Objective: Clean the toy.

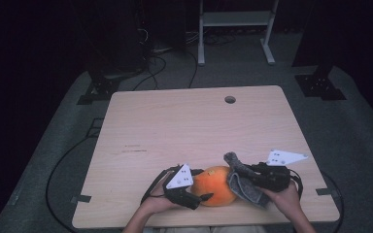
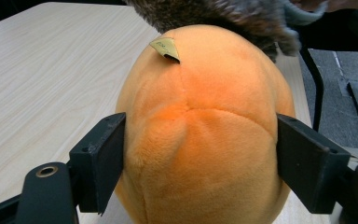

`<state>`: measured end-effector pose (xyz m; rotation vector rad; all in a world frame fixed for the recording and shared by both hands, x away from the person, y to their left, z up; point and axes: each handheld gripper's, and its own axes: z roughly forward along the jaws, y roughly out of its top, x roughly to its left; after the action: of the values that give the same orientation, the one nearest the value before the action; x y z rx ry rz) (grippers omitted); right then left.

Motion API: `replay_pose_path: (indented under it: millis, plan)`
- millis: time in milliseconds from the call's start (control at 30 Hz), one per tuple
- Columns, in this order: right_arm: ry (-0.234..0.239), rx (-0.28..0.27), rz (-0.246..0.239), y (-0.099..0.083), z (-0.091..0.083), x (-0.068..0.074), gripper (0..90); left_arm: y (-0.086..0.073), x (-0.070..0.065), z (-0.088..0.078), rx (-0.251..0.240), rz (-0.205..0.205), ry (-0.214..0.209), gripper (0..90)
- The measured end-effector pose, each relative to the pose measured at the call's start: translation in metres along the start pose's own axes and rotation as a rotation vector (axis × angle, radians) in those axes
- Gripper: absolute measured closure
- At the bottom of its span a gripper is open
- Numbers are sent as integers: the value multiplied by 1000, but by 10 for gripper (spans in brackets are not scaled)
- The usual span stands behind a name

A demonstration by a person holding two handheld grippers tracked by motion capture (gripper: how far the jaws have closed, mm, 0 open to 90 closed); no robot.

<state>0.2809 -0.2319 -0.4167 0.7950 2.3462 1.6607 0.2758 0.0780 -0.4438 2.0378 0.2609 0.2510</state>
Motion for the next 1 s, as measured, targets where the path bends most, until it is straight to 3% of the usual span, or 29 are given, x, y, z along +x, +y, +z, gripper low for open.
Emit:
replay_pose_path:
  millis: [100,167,267,300,433,633,767,833,1000]
  plan:
    - [-15,59,-50,-2,9,6,768,0,0,-1,6,4,1,218]
    - [-18,71,1,-9,7,-3,768,-2,1,-1,-3,-11,-6,218]
    - [-40,102,21,-14,6,-9,768,-3,3,-1,-9,-31,-12,217]
    - [-63,151,43,-21,6,-16,768,-3,4,-1,-6,-31,-13,214]
    - [-64,189,86,-25,7,-25,767,-3,4,-1,-4,-34,-18,213]
    - [-61,155,50,-17,6,-17,767,-5,4,-2,-4,-30,-27,204]
    - [-54,202,84,-23,9,-22,767,-1,0,-1,10,-7,-20,204]
    - [-87,228,73,-22,8,-23,767,-1,-1,-1,9,-8,-18,204]
    - [-81,144,12,-2,2,-8,768,2,-2,2,8,7,-15,204]
